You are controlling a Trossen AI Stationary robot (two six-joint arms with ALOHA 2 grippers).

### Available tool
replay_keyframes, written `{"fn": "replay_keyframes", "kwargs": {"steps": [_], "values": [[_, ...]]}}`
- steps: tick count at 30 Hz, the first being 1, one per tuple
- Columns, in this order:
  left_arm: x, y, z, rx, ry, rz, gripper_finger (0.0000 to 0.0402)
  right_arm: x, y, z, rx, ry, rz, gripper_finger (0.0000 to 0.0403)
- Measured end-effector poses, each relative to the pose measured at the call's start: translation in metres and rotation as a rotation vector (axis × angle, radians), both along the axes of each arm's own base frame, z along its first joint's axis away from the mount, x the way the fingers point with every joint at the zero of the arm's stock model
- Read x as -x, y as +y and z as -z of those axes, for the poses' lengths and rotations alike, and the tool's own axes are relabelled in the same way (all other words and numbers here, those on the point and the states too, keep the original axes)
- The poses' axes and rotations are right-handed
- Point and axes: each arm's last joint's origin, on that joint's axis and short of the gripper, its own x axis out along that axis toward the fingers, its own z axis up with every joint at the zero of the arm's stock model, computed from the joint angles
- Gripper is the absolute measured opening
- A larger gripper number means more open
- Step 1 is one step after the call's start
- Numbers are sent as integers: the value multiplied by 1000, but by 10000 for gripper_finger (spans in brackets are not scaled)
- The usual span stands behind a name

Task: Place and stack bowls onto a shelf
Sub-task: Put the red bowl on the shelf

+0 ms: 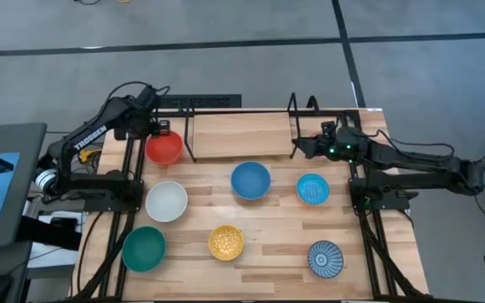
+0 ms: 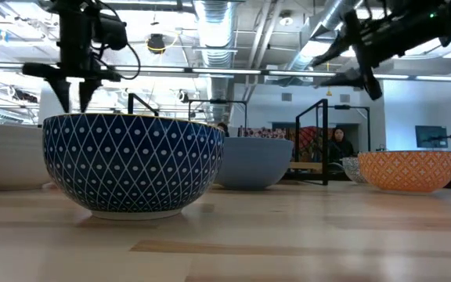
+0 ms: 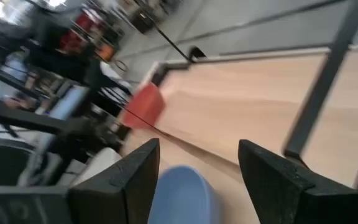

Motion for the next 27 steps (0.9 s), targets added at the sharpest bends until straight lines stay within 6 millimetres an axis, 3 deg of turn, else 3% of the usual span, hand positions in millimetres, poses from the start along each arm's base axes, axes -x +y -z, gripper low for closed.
{"fn": "replay_keyframes", "kwargs": {"steps": [6,11,14,19,27], "values": [[10,-23,30,128,80,-88,139,-6,-2,12,-32,86,4,246],[17,-36,67,150,37,-151,139,-9,-3,17,-38,125,2,246],[18,-38,79,134,-20,-193,139,-10,-4,19,-32,141,-1,246],[12,-36,79,112,-92,-189,139,-11,-3,19,-21,147,-12,246],[4,-37,57,100,-156,-141,139,-11,-2,19,-34,141,-45,246]]}}
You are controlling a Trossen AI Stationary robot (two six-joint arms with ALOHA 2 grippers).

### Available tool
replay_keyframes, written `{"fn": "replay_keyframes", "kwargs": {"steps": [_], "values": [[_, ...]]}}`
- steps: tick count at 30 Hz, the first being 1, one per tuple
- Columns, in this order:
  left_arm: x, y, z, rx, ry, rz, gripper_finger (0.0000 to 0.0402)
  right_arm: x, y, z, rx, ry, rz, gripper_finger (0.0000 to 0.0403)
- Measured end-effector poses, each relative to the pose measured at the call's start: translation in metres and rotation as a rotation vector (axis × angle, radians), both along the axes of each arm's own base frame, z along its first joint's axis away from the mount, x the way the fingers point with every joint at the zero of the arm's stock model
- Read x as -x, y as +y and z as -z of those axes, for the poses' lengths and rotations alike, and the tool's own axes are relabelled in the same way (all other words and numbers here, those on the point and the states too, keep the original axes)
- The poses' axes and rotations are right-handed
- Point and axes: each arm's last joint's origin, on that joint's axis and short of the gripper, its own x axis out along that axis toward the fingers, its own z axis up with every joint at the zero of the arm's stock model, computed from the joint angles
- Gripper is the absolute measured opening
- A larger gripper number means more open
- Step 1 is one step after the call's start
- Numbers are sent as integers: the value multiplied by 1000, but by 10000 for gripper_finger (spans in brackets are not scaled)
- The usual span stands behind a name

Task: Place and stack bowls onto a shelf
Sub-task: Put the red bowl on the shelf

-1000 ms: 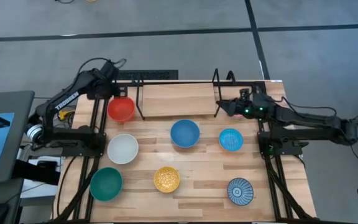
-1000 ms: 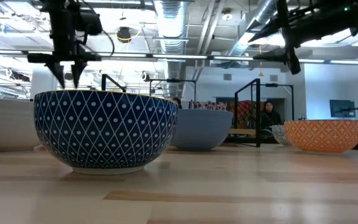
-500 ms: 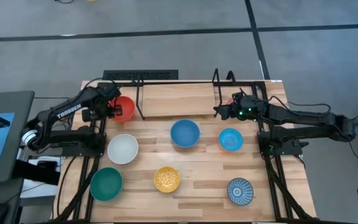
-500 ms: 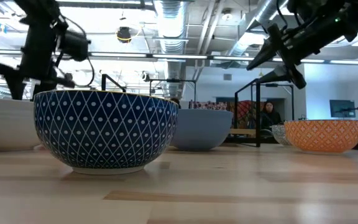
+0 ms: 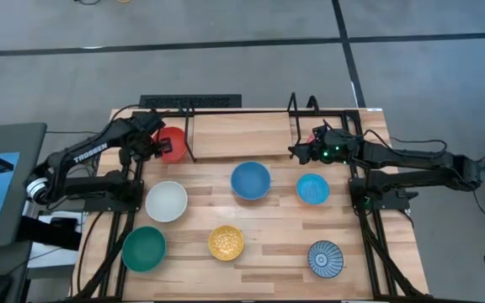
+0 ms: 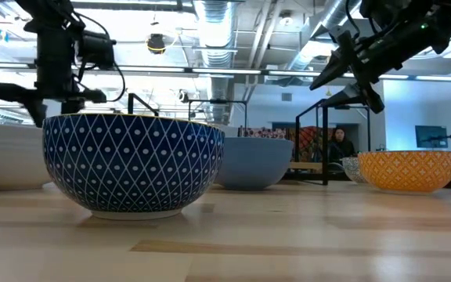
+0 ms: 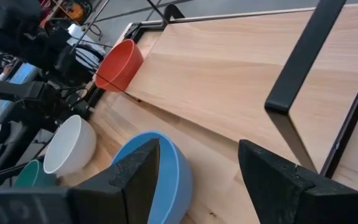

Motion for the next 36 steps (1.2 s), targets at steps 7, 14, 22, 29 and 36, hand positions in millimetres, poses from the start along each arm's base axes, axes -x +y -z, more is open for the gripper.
{"fn": "replay_keyframes", "kwargs": {"steps": [7,14,22,29,36], "values": [[0,9,-2,-97,40,-47,139,0,0,0,-2,-1,-5,246],[-2,21,29,-58,116,-57,122,1,-3,0,-3,-1,13,246],[-7,28,45,-10,164,-6,23,2,-5,0,-8,-3,16,245],[-7,28,27,-43,177,37,1,2,-5,0,-16,-6,-3,227],[0,25,-29,-194,203,23,0,2,-5,0,-17,-6,-5,202]]}}
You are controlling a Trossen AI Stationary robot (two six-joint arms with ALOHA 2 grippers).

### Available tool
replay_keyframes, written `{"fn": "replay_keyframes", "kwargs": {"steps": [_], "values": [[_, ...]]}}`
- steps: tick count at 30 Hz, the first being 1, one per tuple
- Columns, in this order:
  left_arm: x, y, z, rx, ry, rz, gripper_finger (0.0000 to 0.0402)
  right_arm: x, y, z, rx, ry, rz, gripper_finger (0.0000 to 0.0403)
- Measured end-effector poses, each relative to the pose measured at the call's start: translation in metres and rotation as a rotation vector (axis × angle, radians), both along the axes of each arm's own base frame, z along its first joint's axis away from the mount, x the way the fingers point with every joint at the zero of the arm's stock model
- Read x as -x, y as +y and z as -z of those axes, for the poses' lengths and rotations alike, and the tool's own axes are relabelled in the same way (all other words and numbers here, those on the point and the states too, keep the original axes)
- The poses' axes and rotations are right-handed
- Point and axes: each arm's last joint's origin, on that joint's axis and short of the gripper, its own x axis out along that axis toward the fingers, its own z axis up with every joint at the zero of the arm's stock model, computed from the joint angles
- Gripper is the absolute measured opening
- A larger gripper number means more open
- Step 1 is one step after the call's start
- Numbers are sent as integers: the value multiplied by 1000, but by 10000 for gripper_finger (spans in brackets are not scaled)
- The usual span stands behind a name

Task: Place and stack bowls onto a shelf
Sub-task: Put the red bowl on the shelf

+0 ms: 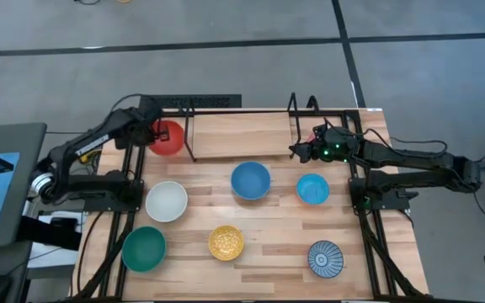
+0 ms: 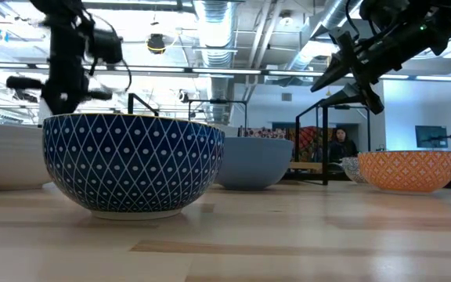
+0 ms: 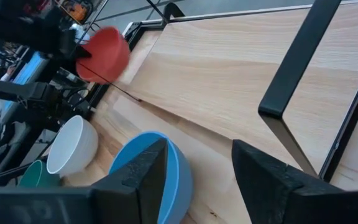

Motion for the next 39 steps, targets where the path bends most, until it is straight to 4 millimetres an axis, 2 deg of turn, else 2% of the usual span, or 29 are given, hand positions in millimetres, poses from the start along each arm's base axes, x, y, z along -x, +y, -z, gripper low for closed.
{"fn": "replay_keyframes", "kwargs": {"steps": [3,9,14,21,26,31,39], "values": [[2,-1,-28,-91,-12,5,0,0,0,0,-1,0,0,190],[-3,10,-81,-288,-12,60,0,0,0,0,-18,-8,-3,158],[-11,19,-104,-329,7,134,0,0,1,0,-34,-13,-22,129],[-14,21,-108,-320,2,147,0,0,2,0,-44,-17,-27,92],[-25,20,-111,-352,-83,210,0,-1,1,-3,-23,-16,-19,67],[-38,19,-118,-431,-158,274,0,-3,-3,-24,68,-16,-6,50],[-52,12,-123,-485,-201,343,0,-8,-19,-72,232,62,24,24]]}}
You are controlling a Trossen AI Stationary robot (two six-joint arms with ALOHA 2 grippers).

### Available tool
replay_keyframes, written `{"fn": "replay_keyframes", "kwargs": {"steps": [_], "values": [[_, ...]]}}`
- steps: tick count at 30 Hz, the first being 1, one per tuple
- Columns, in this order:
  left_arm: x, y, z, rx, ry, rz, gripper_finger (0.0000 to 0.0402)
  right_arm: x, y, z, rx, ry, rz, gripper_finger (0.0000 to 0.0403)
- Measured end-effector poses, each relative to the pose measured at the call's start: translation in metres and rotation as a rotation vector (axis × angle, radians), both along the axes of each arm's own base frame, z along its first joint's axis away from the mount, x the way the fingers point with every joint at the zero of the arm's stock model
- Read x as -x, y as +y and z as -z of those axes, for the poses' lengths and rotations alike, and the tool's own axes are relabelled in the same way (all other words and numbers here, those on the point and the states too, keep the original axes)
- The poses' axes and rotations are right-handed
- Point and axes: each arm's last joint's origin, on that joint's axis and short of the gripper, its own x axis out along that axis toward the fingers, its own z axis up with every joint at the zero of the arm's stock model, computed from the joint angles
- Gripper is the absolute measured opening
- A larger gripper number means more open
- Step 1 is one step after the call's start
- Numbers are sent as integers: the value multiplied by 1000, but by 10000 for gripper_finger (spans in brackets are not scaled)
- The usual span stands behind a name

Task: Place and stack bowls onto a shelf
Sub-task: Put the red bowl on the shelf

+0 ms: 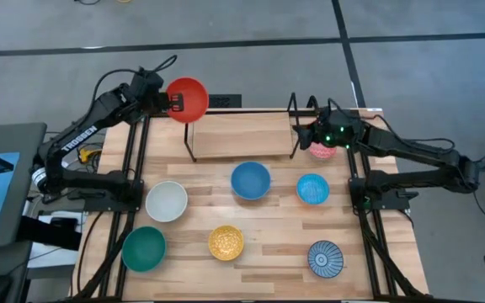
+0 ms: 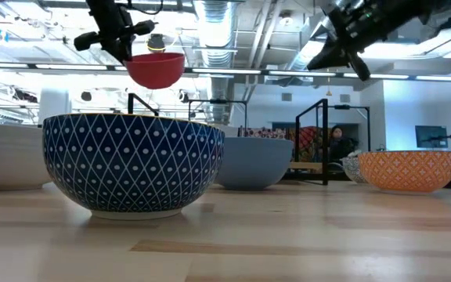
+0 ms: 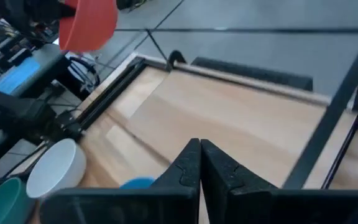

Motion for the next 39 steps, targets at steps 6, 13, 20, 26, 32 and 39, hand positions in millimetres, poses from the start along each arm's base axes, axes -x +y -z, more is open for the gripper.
{"fn": "replay_keyframes", "kwargs": {"steps": [6,13,20,26,32,39], "values": [[-9,-8,-2,-27,-9,40,0,-6,-12,-11,-5,38,34,27],[-46,-20,-5,-154,-2,214,0,-36,-25,-35,108,80,-15,42],[-85,-35,-8,-387,110,313,0,-80,-18,-83,403,142,-91,98],[-113,-47,-7,-552,233,331,0,-110,-7,-104,560,158,-173,196],[-132,-54,-7,-650,271,335,0,-131,-11,-99,627,249,-173,257],[-140,-62,-6,-694,296,370,0,-143,-26,-86,587,351,-76,234]]}}
